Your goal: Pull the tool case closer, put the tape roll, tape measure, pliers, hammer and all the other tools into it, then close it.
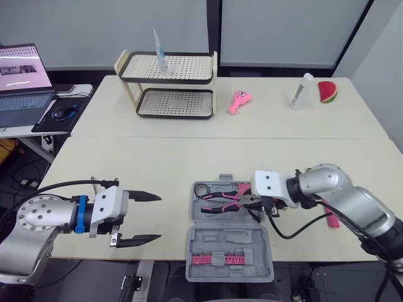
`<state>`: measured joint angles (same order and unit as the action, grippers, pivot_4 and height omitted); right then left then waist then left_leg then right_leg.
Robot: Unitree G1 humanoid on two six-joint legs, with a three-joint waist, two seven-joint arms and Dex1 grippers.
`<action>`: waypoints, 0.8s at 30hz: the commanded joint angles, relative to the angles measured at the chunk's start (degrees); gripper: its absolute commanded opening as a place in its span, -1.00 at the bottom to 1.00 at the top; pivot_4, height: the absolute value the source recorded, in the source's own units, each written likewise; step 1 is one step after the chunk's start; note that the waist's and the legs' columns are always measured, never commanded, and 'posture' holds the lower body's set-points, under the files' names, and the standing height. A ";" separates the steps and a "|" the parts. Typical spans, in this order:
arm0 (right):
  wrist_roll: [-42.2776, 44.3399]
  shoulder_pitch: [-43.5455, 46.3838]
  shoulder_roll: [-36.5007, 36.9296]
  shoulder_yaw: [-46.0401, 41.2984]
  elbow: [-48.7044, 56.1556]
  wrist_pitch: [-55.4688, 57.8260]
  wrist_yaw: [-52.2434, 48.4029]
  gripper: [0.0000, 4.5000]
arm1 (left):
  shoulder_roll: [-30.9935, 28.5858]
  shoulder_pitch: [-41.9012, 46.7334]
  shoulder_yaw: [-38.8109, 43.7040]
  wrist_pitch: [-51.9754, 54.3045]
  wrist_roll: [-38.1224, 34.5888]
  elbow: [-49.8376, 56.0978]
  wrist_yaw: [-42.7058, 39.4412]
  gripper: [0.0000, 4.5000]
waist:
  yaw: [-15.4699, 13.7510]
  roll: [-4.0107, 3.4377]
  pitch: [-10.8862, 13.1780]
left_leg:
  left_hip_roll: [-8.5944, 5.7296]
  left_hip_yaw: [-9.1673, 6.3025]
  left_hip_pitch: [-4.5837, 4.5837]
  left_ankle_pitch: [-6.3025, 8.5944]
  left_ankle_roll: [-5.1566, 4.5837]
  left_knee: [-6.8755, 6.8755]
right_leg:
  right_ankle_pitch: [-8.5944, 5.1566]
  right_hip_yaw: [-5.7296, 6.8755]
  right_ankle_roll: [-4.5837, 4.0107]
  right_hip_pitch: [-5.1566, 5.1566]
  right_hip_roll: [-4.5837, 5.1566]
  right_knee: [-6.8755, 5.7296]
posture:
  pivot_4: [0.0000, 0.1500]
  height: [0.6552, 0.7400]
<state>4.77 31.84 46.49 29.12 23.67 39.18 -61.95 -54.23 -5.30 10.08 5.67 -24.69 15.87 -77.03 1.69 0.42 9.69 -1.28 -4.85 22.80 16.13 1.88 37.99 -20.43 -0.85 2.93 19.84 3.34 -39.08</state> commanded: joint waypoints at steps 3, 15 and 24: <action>-3.10 3.49 -2.56 2.94 -1.61 0.37 -0.40 -0.43 | -0.24 0.81 -0.35 -0.59 -0.13 0.49 -0.05 1.00 | 0.03 0.01 -0.01 | -0.02 0.05 0.08 -0.01 0.01 0.02 | 0.00 -0.02 0.00 0.13 0.02 -0.03 | 1.00 0.74; -5.50 4.00 -7.13 6.39 -4.53 0.37 -0.45 -0.43 | 0.36 1.27 -1.51 -1.54 0.24 -0.09 0.08 1.00 | 0.12 0.01 -0.01 | 0.00 0.10 0.08 -0.01 0.00 0.06 | 0.00 -0.08 0.00 0.33 -0.01 -0.38 | 1.00 0.74; -7.79 0.74 -7.04 7.05 -6.79 -3.42 -0.56 -0.43 | 0.47 0.33 -1.68 -2.23 0.24 0.31 0.32 1.00 | 0.16 0.01 -0.01 | 0.00 0.12 0.07 -0.01 0.00 0.07 | 0.00 -0.10 0.00 0.36 -0.01 -0.44 | 1.00 0.74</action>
<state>-2.65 32.65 39.49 36.14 16.09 37.14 -62.05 -53.78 -4.67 8.16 4.33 -24.57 15.23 -76.88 1.85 0.43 9.68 -1.28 -4.72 22.87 16.12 1.88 38.06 -20.43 -0.95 2.93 20.19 3.33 -39.52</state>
